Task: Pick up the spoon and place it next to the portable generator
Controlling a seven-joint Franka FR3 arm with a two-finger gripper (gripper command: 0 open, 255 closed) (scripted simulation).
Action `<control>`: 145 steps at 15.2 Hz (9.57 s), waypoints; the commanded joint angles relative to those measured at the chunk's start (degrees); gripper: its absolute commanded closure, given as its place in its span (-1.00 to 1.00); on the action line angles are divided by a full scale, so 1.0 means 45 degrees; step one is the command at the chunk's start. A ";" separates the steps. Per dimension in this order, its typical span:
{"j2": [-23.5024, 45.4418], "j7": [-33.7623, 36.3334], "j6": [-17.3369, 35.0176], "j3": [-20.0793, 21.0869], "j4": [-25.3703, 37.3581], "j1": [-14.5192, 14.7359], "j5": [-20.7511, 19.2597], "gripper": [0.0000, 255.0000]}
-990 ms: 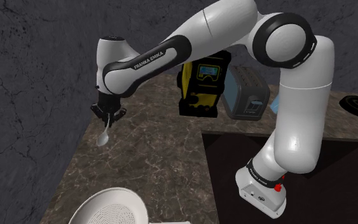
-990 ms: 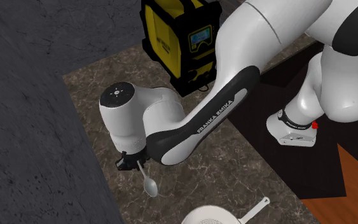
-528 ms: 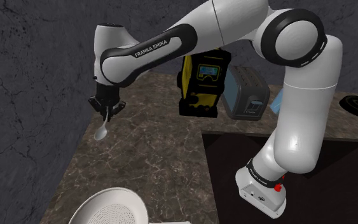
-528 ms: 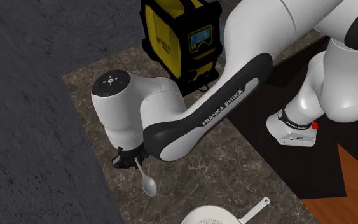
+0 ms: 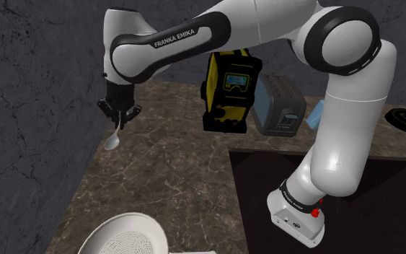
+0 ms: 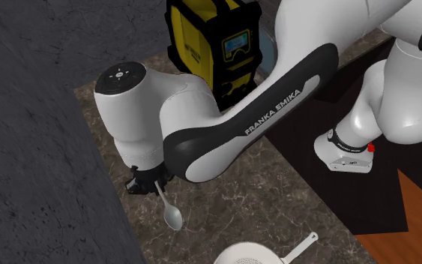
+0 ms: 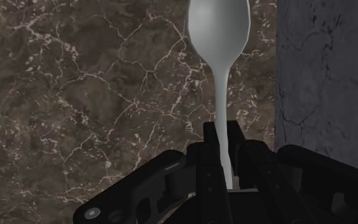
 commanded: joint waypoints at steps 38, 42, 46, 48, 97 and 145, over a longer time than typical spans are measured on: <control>-0.0317 0.0803 -0.6573 0.0204 0.6346 0.0296 -0.0089 1.00; 0.0020 0.0960 -0.7428 0.0214 0.7535 0.0473 -0.0244 1.00; 0.0499 0.1135 -0.8382 0.0219 0.8967 0.0729 -0.0455 1.00; 0.0816 0.1230 -0.8920 0.0215 0.9822 0.0905 -0.0591 1.00; -1.3078 -1.1134 -0.9287 -0.7572 -0.5647 -0.4874 0.0534 1.00; -1.2168 -1.2506 -0.0776 -0.8175 -1.3362 -0.5049 0.0390 1.00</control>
